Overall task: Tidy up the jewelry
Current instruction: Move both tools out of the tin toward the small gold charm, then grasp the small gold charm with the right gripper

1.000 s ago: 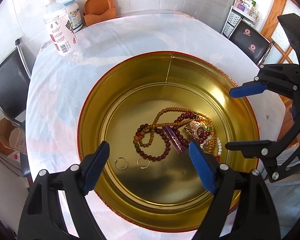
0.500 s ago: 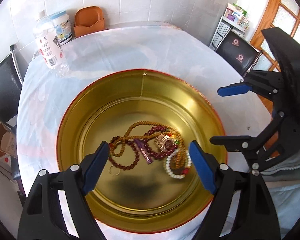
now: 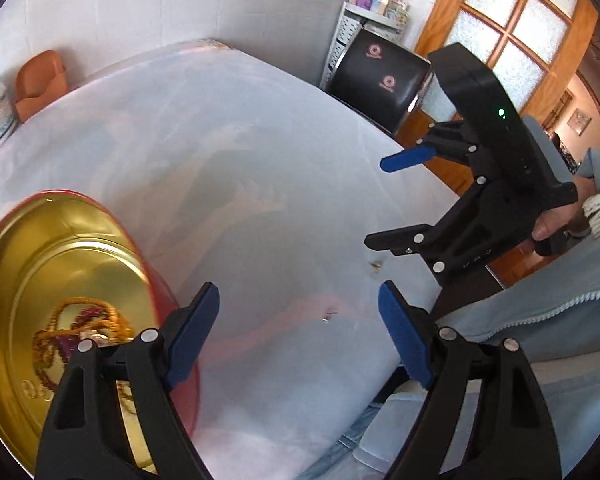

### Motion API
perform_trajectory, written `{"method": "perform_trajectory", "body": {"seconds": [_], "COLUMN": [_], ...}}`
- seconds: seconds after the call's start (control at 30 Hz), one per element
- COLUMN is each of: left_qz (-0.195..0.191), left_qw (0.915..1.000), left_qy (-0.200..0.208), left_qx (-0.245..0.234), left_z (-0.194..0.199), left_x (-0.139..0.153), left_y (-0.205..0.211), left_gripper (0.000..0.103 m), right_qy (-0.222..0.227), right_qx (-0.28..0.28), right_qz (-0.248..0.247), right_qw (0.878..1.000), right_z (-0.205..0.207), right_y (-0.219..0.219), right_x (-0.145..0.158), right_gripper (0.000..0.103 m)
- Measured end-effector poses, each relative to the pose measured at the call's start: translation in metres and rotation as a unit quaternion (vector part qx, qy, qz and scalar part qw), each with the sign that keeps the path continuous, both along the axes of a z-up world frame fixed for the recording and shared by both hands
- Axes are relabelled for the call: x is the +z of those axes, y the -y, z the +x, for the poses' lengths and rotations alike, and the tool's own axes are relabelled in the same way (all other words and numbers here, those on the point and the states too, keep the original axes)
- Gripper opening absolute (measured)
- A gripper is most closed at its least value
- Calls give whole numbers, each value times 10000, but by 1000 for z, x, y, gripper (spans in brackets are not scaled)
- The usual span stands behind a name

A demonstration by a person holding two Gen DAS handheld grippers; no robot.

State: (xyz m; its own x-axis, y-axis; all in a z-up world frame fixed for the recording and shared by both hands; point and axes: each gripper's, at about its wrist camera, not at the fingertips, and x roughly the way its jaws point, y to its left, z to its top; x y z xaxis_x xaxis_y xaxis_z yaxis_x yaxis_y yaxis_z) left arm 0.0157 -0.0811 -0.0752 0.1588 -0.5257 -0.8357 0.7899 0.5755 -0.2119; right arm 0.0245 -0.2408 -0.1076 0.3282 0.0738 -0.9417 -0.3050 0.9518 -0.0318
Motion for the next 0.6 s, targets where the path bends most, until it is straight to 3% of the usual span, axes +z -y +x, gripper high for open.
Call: {"method": "perform_trajectory", "body": {"seconds": [0.17,0.3,0.37,0.5,0.6], "left_qz": [512,773,821,968,960], "left_qw": [9984,9967,9958,9918,9914], "left_qy": [-60,109,306,701,723], "left_qx": [-219,-227,-275,-459,-520], "left_z": [-18,-23,-26,-31,-31], "left_x": [-43,-66,-72,-83,-91], "left_y": [34,40,43,40,41], "left_gripper": [80,80,80,80,80], "right_qy": [-268,-217,-156,-68,79], "right_qx": [154,128,69,-108,-125], "right_qz": [174,345,457,577,577], "right_qw": [9994,9991,9988,9983,9982], "right_z": [-23,-36,-39,-44,-49], "right_y": [14,13,14,14,12], "right_x": [-28,-41,-45,-53,-55], "right_gripper": [91,91,80,72,65]}}
